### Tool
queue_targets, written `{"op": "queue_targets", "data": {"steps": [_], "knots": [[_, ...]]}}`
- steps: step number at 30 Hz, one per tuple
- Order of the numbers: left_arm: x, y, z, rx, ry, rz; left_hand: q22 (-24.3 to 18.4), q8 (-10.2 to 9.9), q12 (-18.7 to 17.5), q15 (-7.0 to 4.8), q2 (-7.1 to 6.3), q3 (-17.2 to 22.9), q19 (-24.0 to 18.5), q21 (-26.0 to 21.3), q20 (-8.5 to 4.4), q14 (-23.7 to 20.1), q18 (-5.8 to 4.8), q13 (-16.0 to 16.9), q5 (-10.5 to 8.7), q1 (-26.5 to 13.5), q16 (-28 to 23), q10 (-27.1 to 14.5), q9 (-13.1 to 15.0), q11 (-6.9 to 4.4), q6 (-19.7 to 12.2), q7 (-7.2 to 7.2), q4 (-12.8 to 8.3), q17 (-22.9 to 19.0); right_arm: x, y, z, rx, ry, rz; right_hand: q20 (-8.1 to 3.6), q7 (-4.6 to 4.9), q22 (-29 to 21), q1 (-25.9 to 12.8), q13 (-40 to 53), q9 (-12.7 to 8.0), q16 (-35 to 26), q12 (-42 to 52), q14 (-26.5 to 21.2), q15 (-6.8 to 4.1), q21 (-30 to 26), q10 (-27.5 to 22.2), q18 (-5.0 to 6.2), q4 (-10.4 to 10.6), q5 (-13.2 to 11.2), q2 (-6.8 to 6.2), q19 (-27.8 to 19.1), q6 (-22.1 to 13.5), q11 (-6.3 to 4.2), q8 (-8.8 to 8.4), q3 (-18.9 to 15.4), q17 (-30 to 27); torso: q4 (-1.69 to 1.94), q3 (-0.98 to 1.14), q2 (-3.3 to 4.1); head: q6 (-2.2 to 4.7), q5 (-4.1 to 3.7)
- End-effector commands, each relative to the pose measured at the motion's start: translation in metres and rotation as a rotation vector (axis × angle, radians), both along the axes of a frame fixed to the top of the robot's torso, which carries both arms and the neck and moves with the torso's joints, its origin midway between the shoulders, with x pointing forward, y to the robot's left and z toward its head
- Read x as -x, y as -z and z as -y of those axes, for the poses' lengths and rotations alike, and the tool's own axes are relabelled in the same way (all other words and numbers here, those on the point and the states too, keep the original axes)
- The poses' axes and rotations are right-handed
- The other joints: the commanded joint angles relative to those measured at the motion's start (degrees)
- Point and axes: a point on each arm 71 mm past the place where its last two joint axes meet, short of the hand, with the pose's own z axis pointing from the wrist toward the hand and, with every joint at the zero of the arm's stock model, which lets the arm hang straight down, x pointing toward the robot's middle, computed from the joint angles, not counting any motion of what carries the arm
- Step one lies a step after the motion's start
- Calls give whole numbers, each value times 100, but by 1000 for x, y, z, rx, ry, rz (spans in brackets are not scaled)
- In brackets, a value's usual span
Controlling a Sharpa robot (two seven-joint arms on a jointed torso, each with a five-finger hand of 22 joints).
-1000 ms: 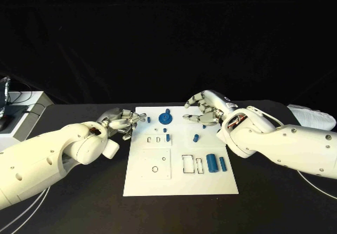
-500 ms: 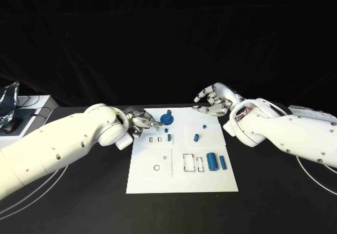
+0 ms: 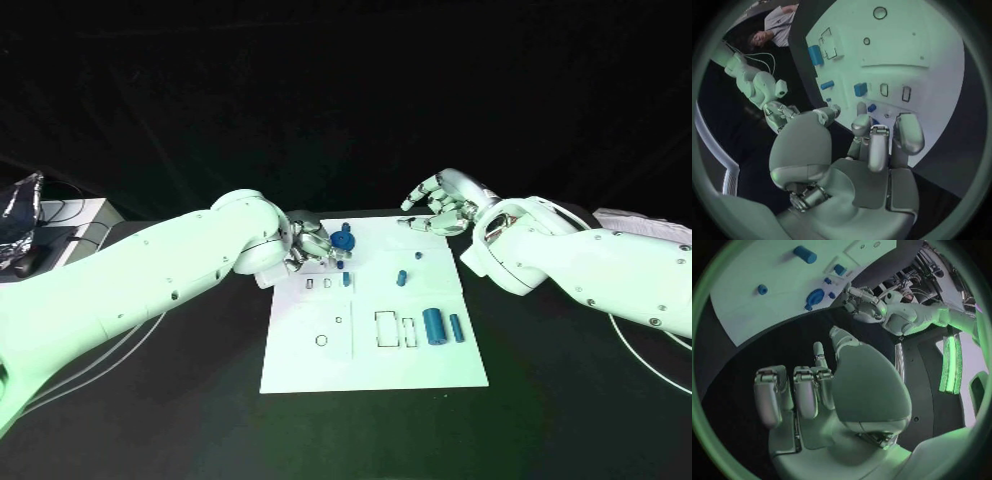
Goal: Assemble the parts on the task board
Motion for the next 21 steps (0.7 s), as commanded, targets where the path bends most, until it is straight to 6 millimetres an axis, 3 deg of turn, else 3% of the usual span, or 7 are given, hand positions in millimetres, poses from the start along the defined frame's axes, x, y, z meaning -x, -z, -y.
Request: {"op": "queue_targets", "data": {"steps": [1, 4, 8, 16, 21], "knots": [[-1, 0, 3, -96, 52, -15, 22, 16, 28, -45, 10, -54, 58, 45, -7, 501, -64, 19, -18, -53, 38, 42, 32, -15, -19, -13, 5, 1237, -1, 0, -1, 19, -3, -13, -10, 12, 1439, -63, 1507, 5, 24, 12, 609, -16, 13, 601, -57, 26, 31, 16, 555, -43, -5, -11, -1, 1510, -13, 5, 12, -20, 2], [-3, -1, 7, -134, 78, -26, 24, 14, 27, -49, 49, -141, 56, 47, -9, 502, -64, 23, -18, -96, 38, 39, 88, -19, -15, -19, 8, 1238, -1, 0, -1, 22, -2, -12, -10, 12, 1439, -63, 1507, 5, 24, 12, 609, -16, 13, 601, -57, 26, 31, 16, 555, -43, -5, -11, -1, 1510, -12, -14, 14, -37, -12], [-4, 1, 10, -169, 101, -40, 49, 7, 18, -51, 84, -191, 68, 59, -10, 496, -69, 15, -18, -125, 30, 27, 125, -21, -20, -21, 10, 1224, -1, 0, 0, 25, 0, -12, -10, 13, 1435, -69, 1507, 6, 24, 12, 609, -16, 7, 601, -55, 27, 38, 14, 553, -47, -4, -13, -4, 1510, 0, -24, 20, -56, -35], [-5, 7, 17, -188, 107, -52, 65, -2, 8, -51, 100, -202, 75, 66, -9, 487, -73, 2, -17, -127, 18, 15, 137, -20, -31, -20, 6, 1201, -1, -1, 0, 28, 2, -10, -10, 14, 1436, -79, 1507, 8, 24, 12, 609, -15, 9, 601, -56, 27, 44, 12, 554, -53, -3, -15, -8, 1510, 2, -33, 29, -103, -89], [-8, 10, 18, -184, 94, -57, 62, -5, 13, -50, 109, -209, 72, 65, -9, 490, -72, 12, -18, -132, 21, 19, 144, -20, -33, -19, 8, 1209, -1, -2, 0, 30, 3, -9, -9, 15, 1436, -86, 1507, 9, 24, 12, 609, -14, 9, 601, -56, 28, 47, 10, 554, -55, -2, -15, -11, 1510, -9, -30, 36, -90, -54]]}}
